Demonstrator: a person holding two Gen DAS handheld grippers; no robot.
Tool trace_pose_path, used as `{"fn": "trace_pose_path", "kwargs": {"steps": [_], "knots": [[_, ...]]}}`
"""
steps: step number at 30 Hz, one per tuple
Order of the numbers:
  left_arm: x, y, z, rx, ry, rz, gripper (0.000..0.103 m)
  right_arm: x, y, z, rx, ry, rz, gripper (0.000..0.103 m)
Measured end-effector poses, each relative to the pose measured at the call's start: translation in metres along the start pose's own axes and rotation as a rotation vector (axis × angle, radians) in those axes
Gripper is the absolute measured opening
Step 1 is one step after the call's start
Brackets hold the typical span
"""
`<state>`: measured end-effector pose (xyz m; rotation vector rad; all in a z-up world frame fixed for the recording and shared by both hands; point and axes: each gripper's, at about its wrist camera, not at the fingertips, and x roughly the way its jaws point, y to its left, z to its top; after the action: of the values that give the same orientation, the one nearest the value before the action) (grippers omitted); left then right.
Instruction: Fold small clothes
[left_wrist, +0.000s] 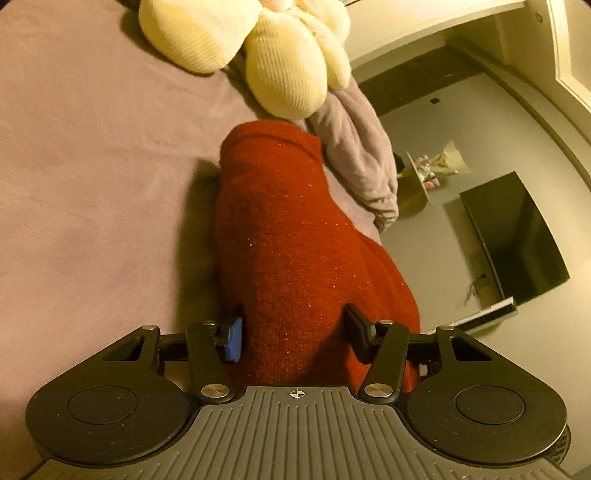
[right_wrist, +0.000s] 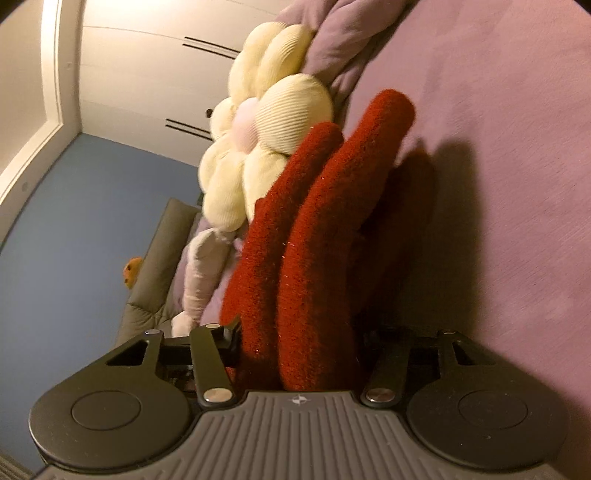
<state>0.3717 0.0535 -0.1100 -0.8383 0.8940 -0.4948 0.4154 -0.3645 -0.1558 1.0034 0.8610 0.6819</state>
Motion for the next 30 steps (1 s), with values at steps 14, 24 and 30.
{"fn": "trace_pose_path", "kwargs": {"steps": [14, 24, 30], "knots": [[-0.155, 0.003, -0.062, 0.039, -0.142, 0.332, 0.061, 0.058, 0.069, -0.092, -0.071, 0.201, -0.054, 0.072], [-0.163, -0.021, -0.031, 0.038, -0.261, 0.494, 0.090, 0.050, 0.181, -0.110, -0.400, -0.027, -0.403, 0.048], [-0.087, -0.020, -0.006, 0.091, -0.307, 0.571, 0.093, 0.132, 0.187, -0.107, -0.501, -0.071, -0.616, 0.044]]}}
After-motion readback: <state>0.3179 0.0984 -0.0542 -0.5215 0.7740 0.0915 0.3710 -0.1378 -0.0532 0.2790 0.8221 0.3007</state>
